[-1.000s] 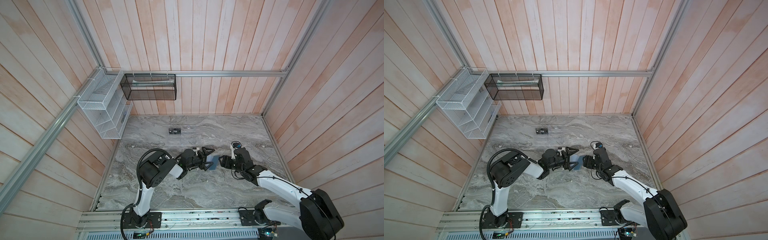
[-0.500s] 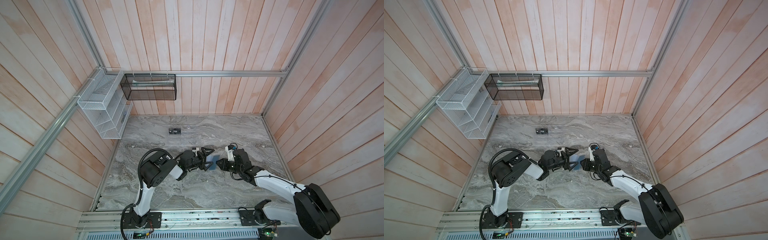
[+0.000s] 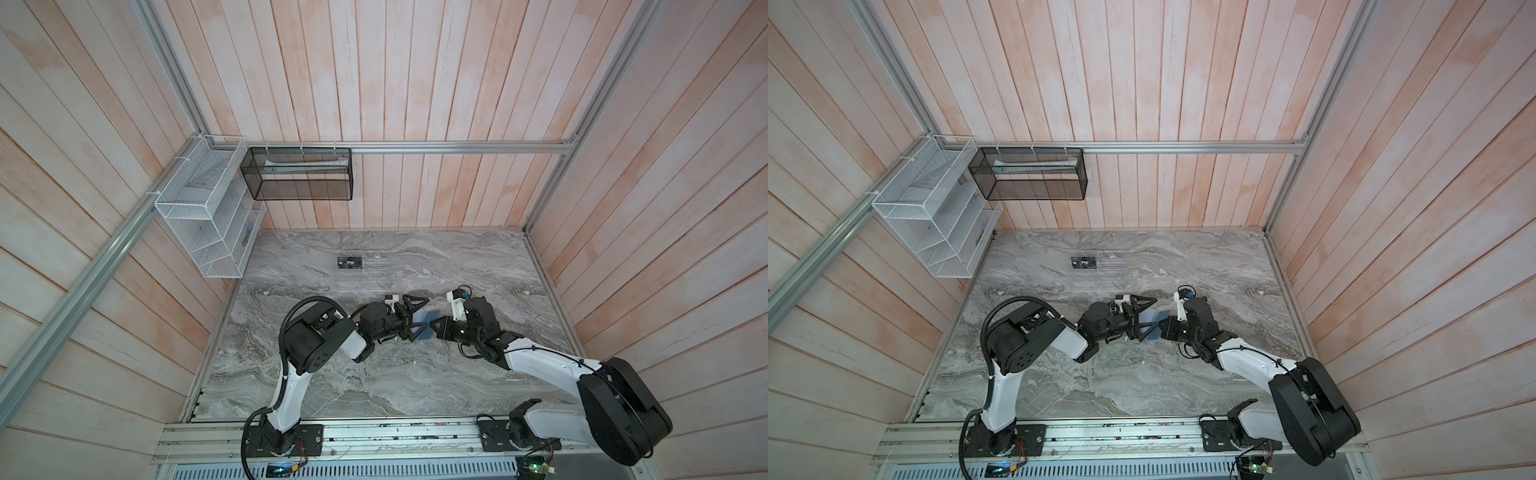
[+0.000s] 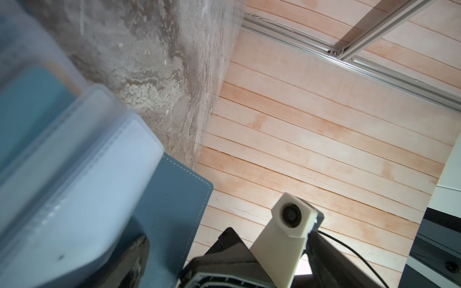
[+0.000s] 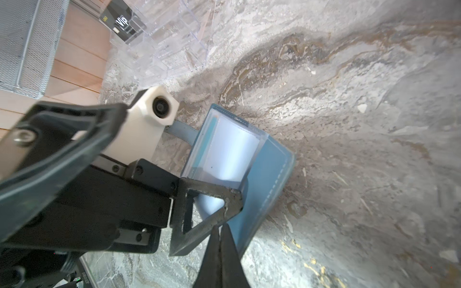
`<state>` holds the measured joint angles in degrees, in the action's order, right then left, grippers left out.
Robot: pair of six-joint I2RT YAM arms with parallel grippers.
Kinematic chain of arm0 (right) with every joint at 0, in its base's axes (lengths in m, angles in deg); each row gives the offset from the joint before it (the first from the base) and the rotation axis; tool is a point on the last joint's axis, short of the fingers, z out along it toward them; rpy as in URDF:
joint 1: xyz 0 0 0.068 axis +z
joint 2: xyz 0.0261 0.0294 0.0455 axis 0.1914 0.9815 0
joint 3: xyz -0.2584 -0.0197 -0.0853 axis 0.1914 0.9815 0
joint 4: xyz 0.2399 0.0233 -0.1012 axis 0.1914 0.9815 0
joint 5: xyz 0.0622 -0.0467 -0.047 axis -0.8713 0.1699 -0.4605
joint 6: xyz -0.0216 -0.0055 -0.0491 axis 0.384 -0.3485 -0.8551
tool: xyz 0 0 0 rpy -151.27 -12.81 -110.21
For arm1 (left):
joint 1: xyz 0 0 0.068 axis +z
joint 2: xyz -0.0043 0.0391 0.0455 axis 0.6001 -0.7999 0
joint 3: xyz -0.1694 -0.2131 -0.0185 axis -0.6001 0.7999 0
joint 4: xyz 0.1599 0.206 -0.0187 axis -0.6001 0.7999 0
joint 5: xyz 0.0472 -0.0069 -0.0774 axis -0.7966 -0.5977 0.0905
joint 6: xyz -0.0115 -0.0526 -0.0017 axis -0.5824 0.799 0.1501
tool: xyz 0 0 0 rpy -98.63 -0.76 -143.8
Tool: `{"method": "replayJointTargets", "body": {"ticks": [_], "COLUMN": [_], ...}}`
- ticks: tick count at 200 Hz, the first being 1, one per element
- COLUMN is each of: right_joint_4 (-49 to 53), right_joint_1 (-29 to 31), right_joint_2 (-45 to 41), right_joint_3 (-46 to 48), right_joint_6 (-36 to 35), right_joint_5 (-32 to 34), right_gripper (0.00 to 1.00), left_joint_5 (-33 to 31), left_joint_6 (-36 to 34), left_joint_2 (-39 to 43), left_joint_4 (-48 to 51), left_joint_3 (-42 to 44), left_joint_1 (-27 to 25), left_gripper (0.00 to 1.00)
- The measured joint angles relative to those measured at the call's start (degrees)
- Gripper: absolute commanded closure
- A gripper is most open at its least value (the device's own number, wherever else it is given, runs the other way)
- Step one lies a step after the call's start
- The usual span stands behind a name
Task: Take the credit cards out of the card holder
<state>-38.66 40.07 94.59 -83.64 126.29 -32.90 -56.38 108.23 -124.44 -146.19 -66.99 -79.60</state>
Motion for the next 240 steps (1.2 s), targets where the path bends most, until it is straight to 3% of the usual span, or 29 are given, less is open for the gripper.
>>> {"method": "replayJointTargets", "body": {"ticks": [57, 134, 240], "right_joint_4": [-4.02, -10.86, -3.06], "right_joint_1": [-1.18, -3.63, -4.98], "right_joint_2": [6.12, 11.91, 18.18], "right_joint_3": [1.84, 3.08, -7.63], "right_joint_6": [0.04, -0.15, -7.08], "right_joint_5": [-0.11, -0.92, 4.48], "right_gripper": [1.0, 1.0, 1.0], "left_joint_5": [0.11, 3.65, 6.86], "left_joint_6": [0.02, -1.9, -9.6], "left_joint_2": [1.4, 6.01, 10.95], "left_joint_4": [-1.11, 8.11, 23.65], "left_joint_3": [2.89, 5.2, 1.66], "left_joint_1": [0.72, 6.38, 8.66], "left_gripper": [0.0, 0.0, 0.0]}}
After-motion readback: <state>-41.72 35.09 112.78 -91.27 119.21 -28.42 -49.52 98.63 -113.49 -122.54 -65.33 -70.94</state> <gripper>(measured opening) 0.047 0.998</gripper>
